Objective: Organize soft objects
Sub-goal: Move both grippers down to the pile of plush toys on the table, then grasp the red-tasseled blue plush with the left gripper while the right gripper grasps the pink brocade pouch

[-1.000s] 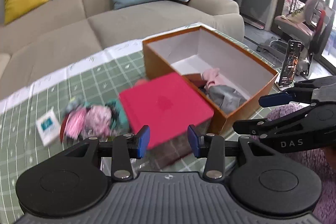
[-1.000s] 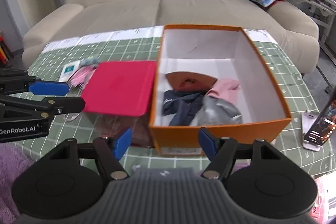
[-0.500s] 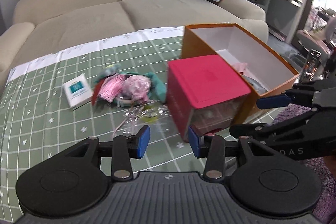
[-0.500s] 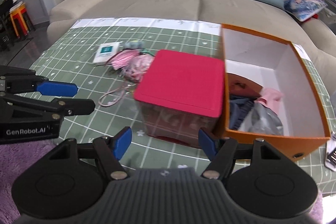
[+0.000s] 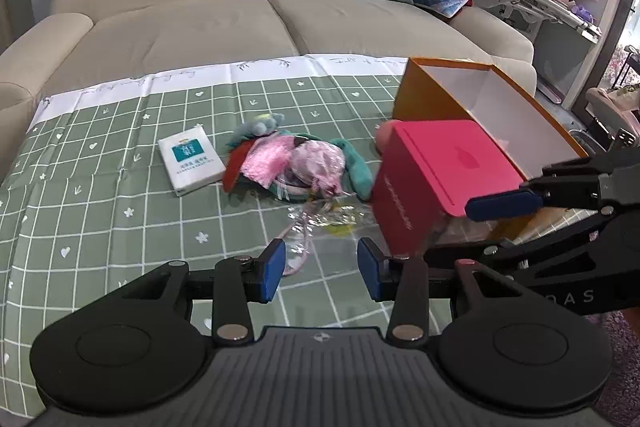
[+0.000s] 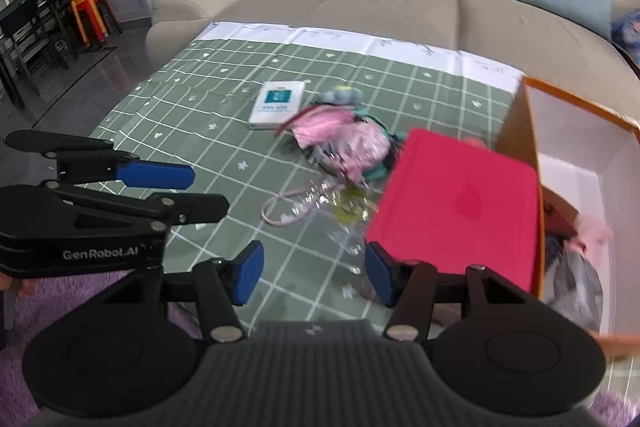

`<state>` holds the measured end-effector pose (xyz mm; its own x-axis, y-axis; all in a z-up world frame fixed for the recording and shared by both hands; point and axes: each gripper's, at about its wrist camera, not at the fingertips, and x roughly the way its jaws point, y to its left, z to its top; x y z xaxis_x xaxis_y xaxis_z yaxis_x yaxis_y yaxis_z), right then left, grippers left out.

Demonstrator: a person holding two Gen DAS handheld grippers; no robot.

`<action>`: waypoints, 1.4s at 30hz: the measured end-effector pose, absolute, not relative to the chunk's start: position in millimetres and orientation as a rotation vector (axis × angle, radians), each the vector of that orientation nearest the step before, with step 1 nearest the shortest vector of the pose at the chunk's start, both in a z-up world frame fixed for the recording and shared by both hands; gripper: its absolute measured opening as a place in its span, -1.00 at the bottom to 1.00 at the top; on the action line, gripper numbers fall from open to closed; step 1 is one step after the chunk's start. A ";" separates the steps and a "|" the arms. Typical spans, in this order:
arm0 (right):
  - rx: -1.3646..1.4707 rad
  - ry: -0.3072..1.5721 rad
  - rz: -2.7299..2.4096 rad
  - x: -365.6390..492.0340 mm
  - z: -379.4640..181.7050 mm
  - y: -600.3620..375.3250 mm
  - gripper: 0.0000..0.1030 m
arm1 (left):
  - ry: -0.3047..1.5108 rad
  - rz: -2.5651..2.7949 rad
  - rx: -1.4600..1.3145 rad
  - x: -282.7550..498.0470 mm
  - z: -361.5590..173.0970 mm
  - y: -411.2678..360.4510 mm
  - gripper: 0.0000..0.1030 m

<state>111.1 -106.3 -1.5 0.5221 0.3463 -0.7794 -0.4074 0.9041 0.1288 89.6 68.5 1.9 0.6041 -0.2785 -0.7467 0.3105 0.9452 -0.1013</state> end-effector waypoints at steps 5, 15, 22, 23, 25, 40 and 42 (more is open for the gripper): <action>-0.116 0.901 0.470 143.4 2.9 -94.2 0.08 | 0.859 -0.329 0.058 112.7 1.7 79.3 -0.04; -0.196 0.943 0.509 228.2 -1.9 -74.8 0.08 | 0.892 -0.350 0.116 173.0 -5.8 93.2 -0.04; -0.238 1.044 0.518 280.2 -25.1 -62.8 0.10 | 0.929 -0.363 0.109 225.7 -20.8 104.0 -0.04; -0.244 1.060 0.521 286.0 -28.4 -61.3 0.10 | 0.935 -0.368 0.104 232.9 -23.4 105.3 -0.04; -0.238 1.107 0.522 298.5 -36.5 -60.1 0.10 | 0.950 -0.382 0.092 245.1 -28.6 107.0 -0.04; -0.232 1.336 0.488 344.8 -78.6 -49.8 0.21 | 1.110 -0.461 0.005 321.2 -88.0 111.6 -0.04; -0.220 1.360 0.495 349.0 -81.5 -48.7 0.17 | 1.131 -0.475 -0.025 325.7 -93.0 113.7 -0.04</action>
